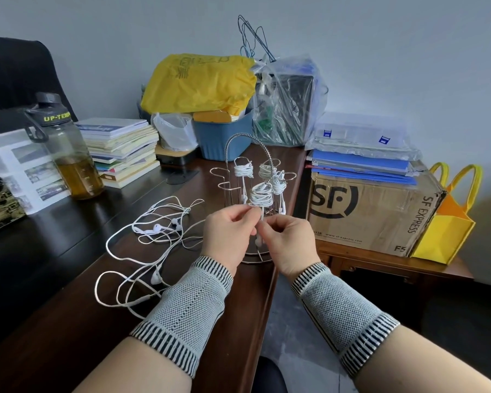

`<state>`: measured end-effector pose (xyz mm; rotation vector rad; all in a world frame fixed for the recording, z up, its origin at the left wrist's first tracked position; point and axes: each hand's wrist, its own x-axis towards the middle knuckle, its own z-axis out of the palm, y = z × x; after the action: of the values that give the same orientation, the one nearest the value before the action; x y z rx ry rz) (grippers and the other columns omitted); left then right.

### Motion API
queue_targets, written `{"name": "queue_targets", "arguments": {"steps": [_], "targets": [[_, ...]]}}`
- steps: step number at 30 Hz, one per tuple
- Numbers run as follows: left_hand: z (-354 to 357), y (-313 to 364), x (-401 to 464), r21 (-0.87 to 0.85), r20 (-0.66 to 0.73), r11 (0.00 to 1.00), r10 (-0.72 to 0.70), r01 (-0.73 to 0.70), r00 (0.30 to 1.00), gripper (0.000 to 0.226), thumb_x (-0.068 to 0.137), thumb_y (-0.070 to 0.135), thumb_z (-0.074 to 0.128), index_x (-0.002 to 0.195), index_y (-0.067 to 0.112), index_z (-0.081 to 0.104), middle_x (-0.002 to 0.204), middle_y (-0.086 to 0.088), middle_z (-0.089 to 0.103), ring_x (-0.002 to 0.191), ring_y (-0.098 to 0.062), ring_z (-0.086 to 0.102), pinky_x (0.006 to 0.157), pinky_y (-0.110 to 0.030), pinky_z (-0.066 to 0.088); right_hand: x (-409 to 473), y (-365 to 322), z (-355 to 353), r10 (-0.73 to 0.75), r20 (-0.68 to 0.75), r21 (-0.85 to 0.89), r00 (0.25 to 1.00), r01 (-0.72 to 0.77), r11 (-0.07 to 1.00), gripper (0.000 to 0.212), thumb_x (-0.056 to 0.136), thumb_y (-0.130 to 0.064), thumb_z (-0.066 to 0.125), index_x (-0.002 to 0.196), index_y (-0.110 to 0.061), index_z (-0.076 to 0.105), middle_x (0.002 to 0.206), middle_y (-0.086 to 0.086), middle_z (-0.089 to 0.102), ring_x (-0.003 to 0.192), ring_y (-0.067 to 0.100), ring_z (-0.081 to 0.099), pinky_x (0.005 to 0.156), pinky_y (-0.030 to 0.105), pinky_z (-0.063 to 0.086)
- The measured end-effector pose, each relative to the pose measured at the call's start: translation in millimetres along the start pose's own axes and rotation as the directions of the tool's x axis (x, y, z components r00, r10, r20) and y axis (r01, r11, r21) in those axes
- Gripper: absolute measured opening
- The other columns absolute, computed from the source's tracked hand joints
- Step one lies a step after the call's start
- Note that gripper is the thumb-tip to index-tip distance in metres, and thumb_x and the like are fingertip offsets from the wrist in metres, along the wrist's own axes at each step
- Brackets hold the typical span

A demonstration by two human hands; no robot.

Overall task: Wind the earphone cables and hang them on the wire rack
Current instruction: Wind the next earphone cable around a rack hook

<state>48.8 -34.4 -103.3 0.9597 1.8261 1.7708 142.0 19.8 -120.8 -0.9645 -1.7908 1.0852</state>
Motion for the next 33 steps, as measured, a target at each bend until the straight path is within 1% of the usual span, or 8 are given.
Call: {"name": "queue_targets", "arguments": {"steps": [5, 11, 15, 18, 22, 26, 29, 33], "targets": [[3, 3, 3, 0.021, -0.042, 1.0, 0.013, -0.012, 0.999, 0.017, 0.085, 0.023, 0.072, 0.068, 0.026, 0.07, 0.04, 0.012, 0.051, 0.04, -0.002, 0.042, 0.049, -0.021, 0.036, 0, 3, 1, -0.009, -0.014, -0.047, 1.0, 0.008, 0.999, 0.018, 0.087, -0.024, 0.065, 0.071, -0.019, 0.072, 0.057, -0.002, 0.067, 0.045, 0.0, 0.052, 0.054, 0.023, 0.045], [2, -2, 4, 0.007, -0.054, 1.0, 0.01, -0.01, 0.998, 0.006, 0.084, 0.026, 0.073, 0.082, 0.021, 0.074, 0.043, 0.012, 0.054, 0.039, -0.001, 0.043, 0.049, -0.022, 0.037, -4, 10, -1, -0.023, -0.053, -0.102, 0.998, 0.017, 0.995, 0.017, 0.083, -0.025, 0.069, 0.066, -0.025, 0.068, 0.062, -0.004, 0.066, 0.059, 0.009, 0.058, 0.064, 0.03, 0.053], [-4, -6, 6, 0.162, -0.102, 0.982, 0.11, -0.092, 0.989, 0.015, 0.087, 0.028, 0.067, 0.075, 0.021, 0.073, 0.046, 0.012, 0.056, 0.049, -0.006, 0.048, 0.057, -0.024, 0.04, -8, 4, -3, -0.025, -0.08, 0.0, 0.997, 0.025, 1.0, 0.012, 0.084, -0.022, 0.066, 0.073, -0.021, 0.068, 0.063, -0.002, 0.07, 0.064, 0.011, 0.067, 0.069, 0.029, 0.055], [-8, -4, 4, 0.287, -0.171, 0.942, 0.23, -0.175, 0.958, 0.02, 0.088, 0.027, 0.063, 0.072, 0.018, 0.069, 0.053, 0.009, 0.055, 0.055, -0.009, 0.05, 0.058, -0.025, 0.039, -8, -6, -6, -0.056, -0.165, 0.085, 0.985, 0.071, 0.994, 0.008, 0.085, -0.011, 0.063, 0.08, -0.017, 0.062, 0.057, -0.007, 0.062, 0.052, -0.003, 0.06, 0.059, 0.017, 0.048], [-7, 6, -2, 0.316, -0.152, 0.886, 0.401, -0.34, 0.903, 0.008, 0.09, 0.024, 0.062, 0.092, 0.029, 0.068, 0.06, 0.007, 0.059, 0.06, -0.013, 0.057, 0.063, -0.029, 0.047, 2, -18, -11, -0.227, -0.266, 0.009, 0.937, 0.238, 0.971, 0.021, 0.077, -0.016, 0.059, 0.092, -0.03, 0.056, 0.075, -0.004, 0.056, 0.059, 0.004, 0.049, 0.063, 0.024, 0.046], [-3, 14, -7, 0.402, 0.013, 0.833, 0.409, -0.379, 0.912, 0.032, 0.093, 0.029, 0.056, 0.125, 0.033, 0.062, 0.056, 0.008, 0.052, 0.062, -0.016, 0.053, 0.071, -0.031, 0.049, 11, -27, -13, -0.279, -0.236, -0.055, 0.931, 0.274, 0.96, 0.035, 0.073, -0.021, 0.052, 0.105, -0.028, 0.063, 0.083, -0.008, 0.051, 0.066, 0.004, 0.049, 0.072, 0.027, 0.048], [-3, 16, -9, 0.415, 0.049, 0.83, 0.388, -0.373, 0.92, 0.034, 0.095, 0.03, 0.054, 0.128, 0.034, 0.06, 0.055, 0.008, 0.051, 0.063, -0.016, 0.052, 0.073, -0.036, 0.051, 17, -29, -17, -0.274, -0.199, -0.103, 0.941, 0.258, 0.961, 0.031, 0.08, -0.01, 0.057, 0.105, -0.024, 0.068, 0.082, -0.012, 0.046, 0.068, 0.002, 0.049, 0.072, 0.021, 0.042], [-4, 16, -7, 0.417, 0.05, 0.831, 0.383, -0.367, 0.923, 0.033, 0.095, 0.03, 0.053, 0.127, 0.035, 0.06, 0.055, 0.009, 0.051, 0.062, -0.014, 0.052, 0.073, -0.036, 0.051, 18, -29, -18, -0.301, -0.213, -0.168, 0.929, 0.269, 0.948, 0.028, 0.081, -0.006, 0.058, 0.102, -0.021, 0.07, 0.08, -0.012, 0.046, 0.068, -0.001, 0.048, 0.065, 0.009, 0.036]]}}
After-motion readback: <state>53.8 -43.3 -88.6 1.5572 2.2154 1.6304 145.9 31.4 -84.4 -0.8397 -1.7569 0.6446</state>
